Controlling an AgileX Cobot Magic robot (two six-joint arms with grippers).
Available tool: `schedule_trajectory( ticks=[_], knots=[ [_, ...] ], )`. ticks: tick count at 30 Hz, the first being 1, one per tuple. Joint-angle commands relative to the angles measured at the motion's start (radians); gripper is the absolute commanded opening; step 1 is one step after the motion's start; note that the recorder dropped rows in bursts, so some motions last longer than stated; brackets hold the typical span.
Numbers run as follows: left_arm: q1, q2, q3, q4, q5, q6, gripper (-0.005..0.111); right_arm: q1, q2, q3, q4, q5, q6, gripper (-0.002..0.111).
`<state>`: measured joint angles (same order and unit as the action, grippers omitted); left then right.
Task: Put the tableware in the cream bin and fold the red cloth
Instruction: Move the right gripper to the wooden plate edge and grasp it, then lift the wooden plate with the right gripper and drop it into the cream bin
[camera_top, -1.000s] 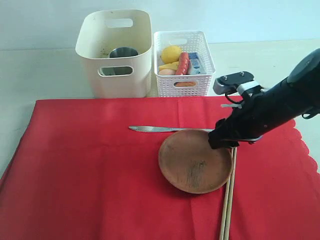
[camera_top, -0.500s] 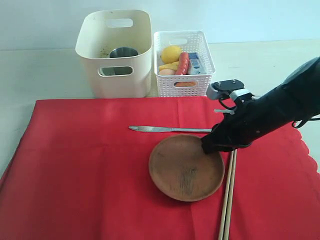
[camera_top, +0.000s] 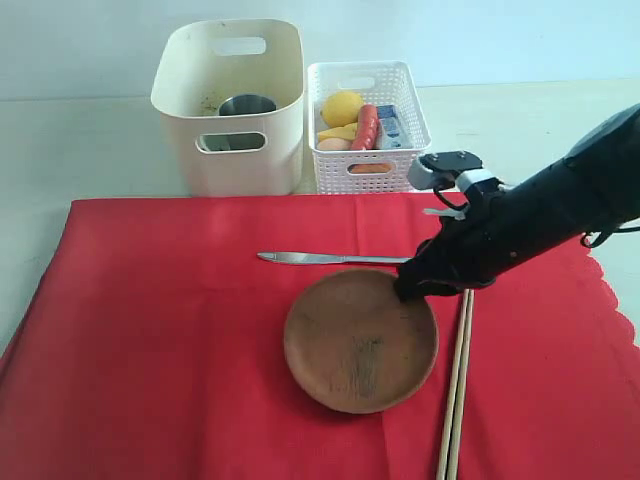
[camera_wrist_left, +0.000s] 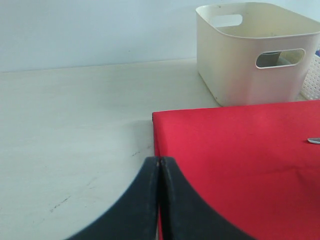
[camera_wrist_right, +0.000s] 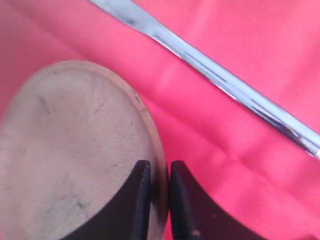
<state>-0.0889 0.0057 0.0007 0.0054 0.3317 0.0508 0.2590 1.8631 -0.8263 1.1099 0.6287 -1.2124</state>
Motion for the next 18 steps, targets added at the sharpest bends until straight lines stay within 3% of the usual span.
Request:
schedule_trajectory(
  ticks=[1, 18],
  knots=[
    [0.002, -0.006, -0.001, -0.005, -0.008, 0.001, 0.003, -0.003, -0.054, -0.049, 0.023, 0.084, -0.017, 0.000],
    [0.002, -0.006, -0.001, -0.005, -0.008, 0.001, 0.003, -0.003, -0.082, -0.123, 0.121, 0.129, -0.044, 0.000]
  ],
)
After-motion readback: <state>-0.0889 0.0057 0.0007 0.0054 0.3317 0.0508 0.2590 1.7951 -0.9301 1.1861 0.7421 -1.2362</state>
